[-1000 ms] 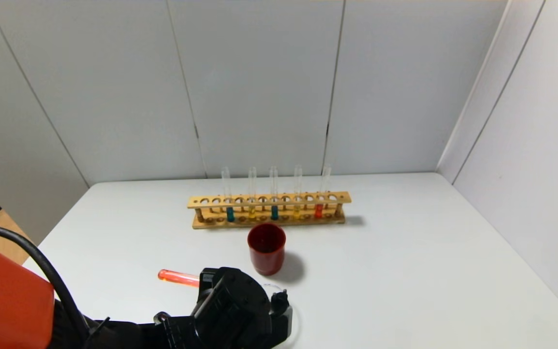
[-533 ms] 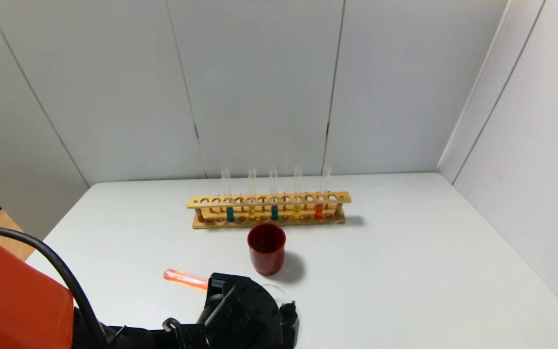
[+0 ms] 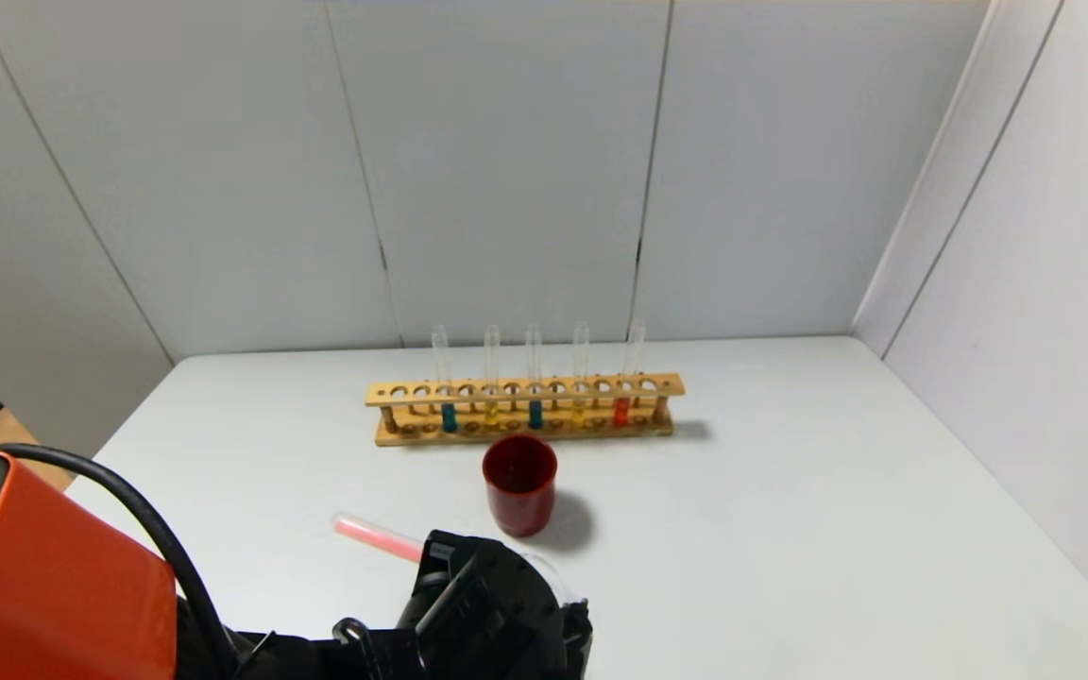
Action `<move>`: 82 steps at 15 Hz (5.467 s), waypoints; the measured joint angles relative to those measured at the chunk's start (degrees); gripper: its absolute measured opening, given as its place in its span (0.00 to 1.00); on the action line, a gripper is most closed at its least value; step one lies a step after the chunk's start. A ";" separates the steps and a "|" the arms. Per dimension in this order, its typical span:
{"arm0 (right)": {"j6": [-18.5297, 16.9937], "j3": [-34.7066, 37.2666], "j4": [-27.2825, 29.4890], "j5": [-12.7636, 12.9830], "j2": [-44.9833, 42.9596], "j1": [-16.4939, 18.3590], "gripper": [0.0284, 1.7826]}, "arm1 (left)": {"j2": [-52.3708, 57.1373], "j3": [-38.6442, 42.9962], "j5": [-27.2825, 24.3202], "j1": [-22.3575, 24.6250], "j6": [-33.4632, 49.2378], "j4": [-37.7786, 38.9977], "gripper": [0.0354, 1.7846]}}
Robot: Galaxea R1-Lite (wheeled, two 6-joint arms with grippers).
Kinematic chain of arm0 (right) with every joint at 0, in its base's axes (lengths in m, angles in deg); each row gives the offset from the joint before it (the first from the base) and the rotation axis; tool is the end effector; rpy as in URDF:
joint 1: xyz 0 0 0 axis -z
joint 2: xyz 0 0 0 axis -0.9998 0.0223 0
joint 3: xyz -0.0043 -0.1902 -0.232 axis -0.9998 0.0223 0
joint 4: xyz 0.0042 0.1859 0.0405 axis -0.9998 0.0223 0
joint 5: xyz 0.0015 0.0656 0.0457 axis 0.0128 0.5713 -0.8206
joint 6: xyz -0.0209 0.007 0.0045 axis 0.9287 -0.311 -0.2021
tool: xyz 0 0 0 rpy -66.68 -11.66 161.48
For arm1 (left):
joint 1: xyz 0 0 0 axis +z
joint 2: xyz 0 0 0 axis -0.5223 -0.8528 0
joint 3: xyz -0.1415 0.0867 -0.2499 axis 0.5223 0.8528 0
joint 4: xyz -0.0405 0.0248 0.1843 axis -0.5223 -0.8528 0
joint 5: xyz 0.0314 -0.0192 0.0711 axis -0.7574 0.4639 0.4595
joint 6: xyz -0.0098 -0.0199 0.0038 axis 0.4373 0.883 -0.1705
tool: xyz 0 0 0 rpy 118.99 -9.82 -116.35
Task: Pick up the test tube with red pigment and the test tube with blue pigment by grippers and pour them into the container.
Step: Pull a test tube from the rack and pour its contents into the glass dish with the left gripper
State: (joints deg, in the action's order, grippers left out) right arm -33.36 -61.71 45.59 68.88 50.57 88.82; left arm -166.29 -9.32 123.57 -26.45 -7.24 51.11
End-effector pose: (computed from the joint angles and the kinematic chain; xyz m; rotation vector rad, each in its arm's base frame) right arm -0.0230 0.0002 0.0759 -0.0043 -0.0070 0.0054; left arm 0.1662 -0.2354 0.0652 1.6786 0.3165 -0.4885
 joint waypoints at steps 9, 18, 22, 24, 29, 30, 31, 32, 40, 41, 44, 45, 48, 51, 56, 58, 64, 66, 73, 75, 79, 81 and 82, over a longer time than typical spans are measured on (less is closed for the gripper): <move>0.00 0.00 0.02 0.00 0.00 0.00 0.98 | -2.34 -0.90 -0.57 0.93 -1.22 0.39 0.16; -0.02 0.00 0.00 0.00 0.00 0.00 0.98 | -3.74 -4.01 -0.79 3.00 -2.12 -0.48 0.16; -0.02 0.00 0.00 0.00 0.00 0.00 0.98 | -3.66 -4.01 -0.57 3.05 -2.62 -4.00 0.16; 0.00 0.00 0.02 0.00 0.00 0.00 0.98 | -3.50 -3.85 -0.46 3.08 -2.82 -4.77 0.16; 0.00 0.00 0.00 0.00 0.00 0.00 0.98 | -3.33 -5.03 -0.38 3.08 -5.29 -7.00 0.16; -0.02 0.00 0.02 0.00 0.00 0.00 0.98 | -3.30 -5.64 -0.38 3.08 -5.51 -8.27 0.16; 0.00 0.00 0.02 0.00 0.00 0.00 0.98 | -3.30 -6.41 -0.38 3.08 -5.55 -9.53 0.16; 0.00 0.00 0.00 0.01 0.00 0.00 0.98 | -3.35 -7.17 -0.35 3.08 -5.55 -10.97 0.16; 0.00 0.00 0.00 0.00 0.00 0.00 0.98 | -3.77 -10.80 0.45 3.00 -7.00 -16.84 0.16; 0.00 0.00 0.02 0.00 0.00 0.00 0.98 | -3.79 -11.00 0.54 2.95 -7.08 -17.01 0.16; -0.02 0.00 0.00 0.00 0.00 0.00 0.98 | -4.12 -11.74 0.56 2.91 -7.22 -17.86 0.16; 0.00 0.00 0.02 0.00 0.00 0.00 0.98 | -4.32 -12.12 0.52 2.91 -7.22 -18.52 0.16; 0.00 0.00 0.00 0.01 0.00 0.00 0.98 | -4.75 -13.42 0.63 2.89 -7.44 -20.70 0.16; 0.00 0.00 0.00 0.00 0.00 0.00 0.98 | -5.03 -14.52 0.76 2.76 -7.74 -22.49 0.16; 0.00 0.00 0.00 0.00 0.00 0.00 0.98 | -5.39 -15.35 1.88 2.73 -7.91 -23.32 0.16; -0.02 0.00 0.02 0.00 0.00 0.00 0.98 | -5.39 -15.40 1.91 2.62 -8.00 -24.22 0.16; 0.00 0.00 0.02 0.00 0.00 0.00 0.98 | -5.51 -15.63 1.96 2.39 -8.05 -25.42 0.16; -0.02 0.00 0.02 0.00 0.00 0.00 0.98 | -5.53 -15.65 2.02 2.32 -8.30 -25.81 0.16; -0.02 0.00 0.00 0.00 0.00 0.00 0.98 | -5.81 -16.92 2.62 2.30 -8.83 -27.29 0.16; 0.00 0.00 0.02 0.00 0.00 0.00 0.98 | -6.08 -17.36 2.65 2.30 -9.09 -28.04 0.16; -0.02 0.00 0.02 0.00 0.00 0.00 0.98 | -6.56 -18.38 2.65 2.28 -9.24 -29.64 0.16; 0.00 0.00 0.02 0.00 0.00 0.00 0.98 | -6.67 -19.50 2.73 2.30 -9.40 -31.84 0.16; -0.02 0.00 0.02 0.00 0.00 0.00 0.98 | -6.69 -20.15 3.04 2.28 -9.40 -32.93 0.16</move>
State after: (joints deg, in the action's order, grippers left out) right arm -33.38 -61.71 45.61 68.88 50.57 88.82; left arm -172.99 -29.47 126.61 -24.17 -16.64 18.18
